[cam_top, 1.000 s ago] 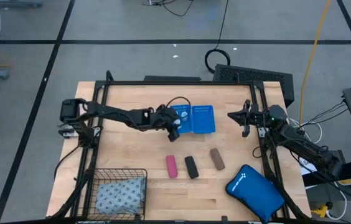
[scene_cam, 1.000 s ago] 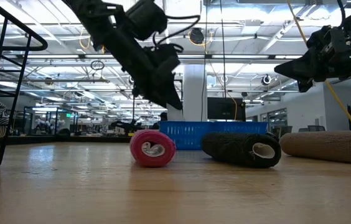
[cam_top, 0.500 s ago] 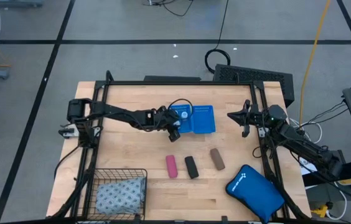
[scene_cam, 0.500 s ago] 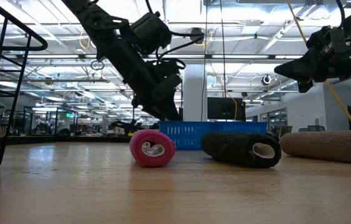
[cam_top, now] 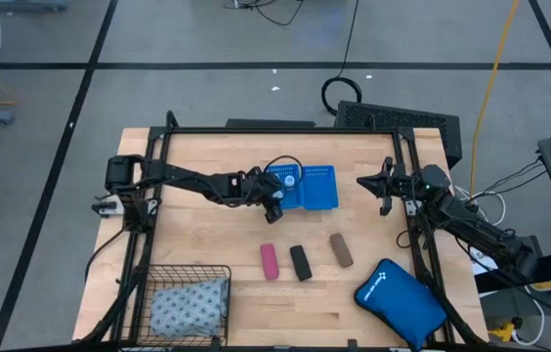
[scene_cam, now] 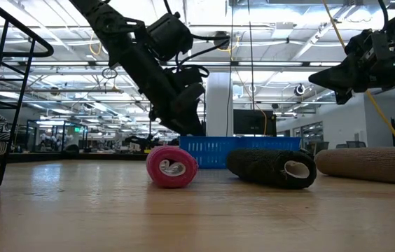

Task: Pick & place medical supplies in basket/bin
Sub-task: Put the transparent pill bottle into the left blue bin, then put the brown bandage into the right blue bin

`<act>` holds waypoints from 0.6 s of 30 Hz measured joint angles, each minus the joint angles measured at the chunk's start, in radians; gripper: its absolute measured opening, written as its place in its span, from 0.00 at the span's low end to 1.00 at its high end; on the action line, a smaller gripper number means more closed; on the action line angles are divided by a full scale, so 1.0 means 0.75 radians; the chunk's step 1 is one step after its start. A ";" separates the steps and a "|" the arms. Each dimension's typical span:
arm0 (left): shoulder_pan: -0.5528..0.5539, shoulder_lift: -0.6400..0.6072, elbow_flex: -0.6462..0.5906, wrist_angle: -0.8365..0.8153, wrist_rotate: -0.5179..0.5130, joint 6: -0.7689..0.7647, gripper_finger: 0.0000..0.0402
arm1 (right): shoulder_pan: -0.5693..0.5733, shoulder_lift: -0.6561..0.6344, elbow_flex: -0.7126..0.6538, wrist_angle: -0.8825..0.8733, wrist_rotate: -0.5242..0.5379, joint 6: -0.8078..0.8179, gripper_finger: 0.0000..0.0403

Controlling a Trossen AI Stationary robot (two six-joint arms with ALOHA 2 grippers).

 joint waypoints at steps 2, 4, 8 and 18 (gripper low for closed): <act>0.000 0.000 0.000 0.000 0.000 0.018 0.46 | 0.000 0.000 0.000 0.000 0.000 0.000 0.01; 0.000 -0.011 0.000 -0.005 0.000 0.036 0.45 | 0.000 0.001 0.000 0.000 0.000 0.000 0.01; 0.000 -0.027 0.000 -0.005 -0.001 0.045 0.43 | 0.000 0.001 0.000 0.000 0.000 0.000 0.01; 0.000 -0.102 0.000 -0.036 0.001 0.050 0.42 | -0.001 0.000 0.000 0.000 0.000 0.000 0.01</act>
